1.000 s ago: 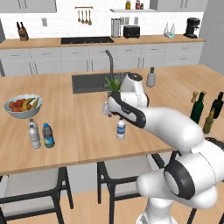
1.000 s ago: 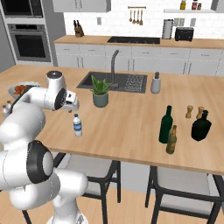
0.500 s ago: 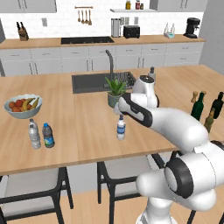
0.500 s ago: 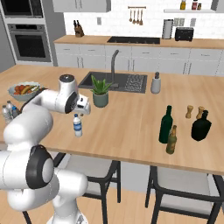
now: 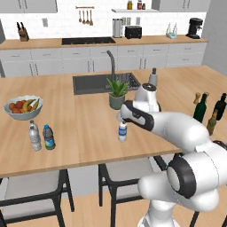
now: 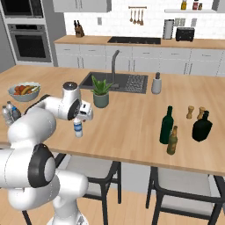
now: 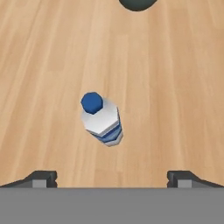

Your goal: Move the plastic bottles in the middle to the plastics group, and the glass bottles in the middle to the glass group.

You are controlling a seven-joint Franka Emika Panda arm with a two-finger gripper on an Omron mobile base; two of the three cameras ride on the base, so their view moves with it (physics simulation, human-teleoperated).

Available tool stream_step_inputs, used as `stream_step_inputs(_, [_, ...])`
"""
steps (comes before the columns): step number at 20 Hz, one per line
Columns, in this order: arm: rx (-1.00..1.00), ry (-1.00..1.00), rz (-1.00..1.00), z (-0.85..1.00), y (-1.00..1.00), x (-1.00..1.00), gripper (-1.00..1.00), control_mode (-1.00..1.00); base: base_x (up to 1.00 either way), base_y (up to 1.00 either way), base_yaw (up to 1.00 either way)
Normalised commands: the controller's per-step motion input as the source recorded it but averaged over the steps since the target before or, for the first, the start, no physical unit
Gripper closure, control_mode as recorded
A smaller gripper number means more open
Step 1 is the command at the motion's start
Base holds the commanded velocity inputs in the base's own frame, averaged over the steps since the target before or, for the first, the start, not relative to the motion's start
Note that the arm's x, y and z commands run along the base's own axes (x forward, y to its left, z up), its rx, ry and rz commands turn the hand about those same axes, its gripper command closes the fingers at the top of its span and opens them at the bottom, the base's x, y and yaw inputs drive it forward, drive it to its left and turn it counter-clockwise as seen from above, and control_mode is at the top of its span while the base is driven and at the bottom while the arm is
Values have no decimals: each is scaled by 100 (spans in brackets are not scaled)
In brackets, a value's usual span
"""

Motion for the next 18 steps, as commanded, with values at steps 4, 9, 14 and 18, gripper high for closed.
stream_step_inputs(4, [0, 0, 0, -8, 7, 21, -100, -100, 0, 0, 0])
stream_step_inputs(9, [0, 0, 0, -12, 20, 27, -100, -100, 0, 0, 0])
stream_step_inputs(14, [0, 0, 0, -5, 16, 28, -100, -100, 0, 0, 0])
stream_step_inputs(18, [0, 0, 0, -1, 0, 21, -100, -100, 0, 0, 0])
